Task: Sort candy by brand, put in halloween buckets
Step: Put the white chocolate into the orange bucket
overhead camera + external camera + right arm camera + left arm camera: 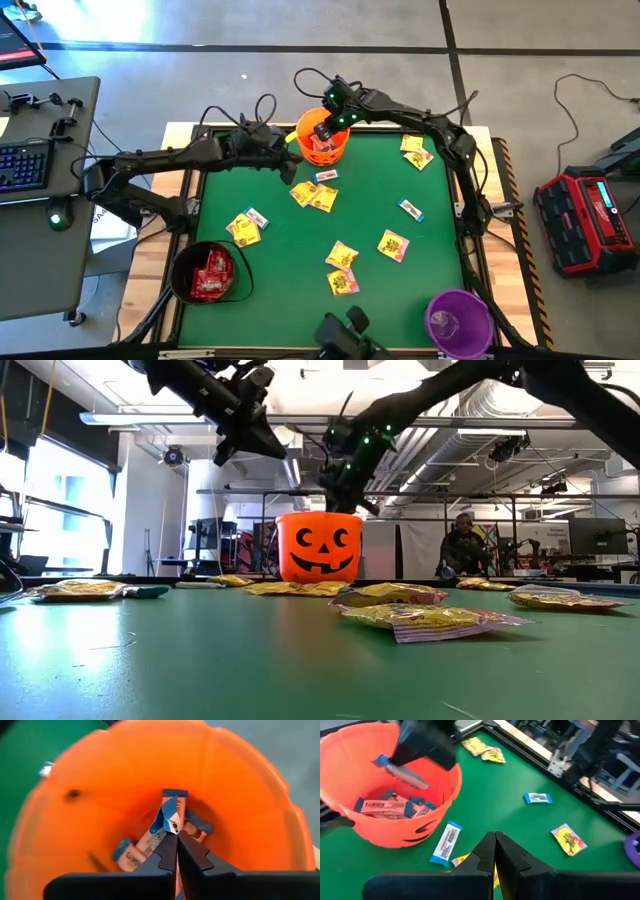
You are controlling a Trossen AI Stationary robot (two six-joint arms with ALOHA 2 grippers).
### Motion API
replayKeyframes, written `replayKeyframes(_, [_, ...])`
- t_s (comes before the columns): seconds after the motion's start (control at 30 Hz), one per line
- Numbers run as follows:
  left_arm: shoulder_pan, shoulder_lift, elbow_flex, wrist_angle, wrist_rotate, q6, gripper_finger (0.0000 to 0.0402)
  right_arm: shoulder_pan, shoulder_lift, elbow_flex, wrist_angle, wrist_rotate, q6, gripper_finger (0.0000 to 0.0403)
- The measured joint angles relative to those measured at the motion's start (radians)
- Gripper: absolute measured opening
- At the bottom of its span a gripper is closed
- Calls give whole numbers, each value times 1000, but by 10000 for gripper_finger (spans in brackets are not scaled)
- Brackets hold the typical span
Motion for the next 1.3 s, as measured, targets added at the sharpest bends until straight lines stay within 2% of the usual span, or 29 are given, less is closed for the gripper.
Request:
replayKeyframes(0.27, [27,-5,0,-10,62,38,0,5,41,0,-2,4,45,0])
replayKeyframes(0.47, [27,-5,0,-27,71,70,0,7,41,0,-1,26,68,6])
replayKeyframes(0.57, [27,-5,0,-27,71,88,0,7,41,0,0,26,60,28])
replayKeyframes(0.73, [43,-5,0,-34,72,113,0,7,39,4,-12,4,20,86])
replayKeyframes(0.83, [68,-6,0,-48,71,102,0,10,39,38,-53,-13,-6,100])
replayKeyframes(0.93, [97,-11,0,-58,72,120,0,17,31,107,-118,-7,-70,81])
replayKeyframes(1.1, [174,-12,0,-94,131,165,0,30,29,264,-228,-6,-161,9])
replayKeyframes(1.3, [275,-13,0,-195,195,265,0,39,23,401,-259,-25,-180,2])
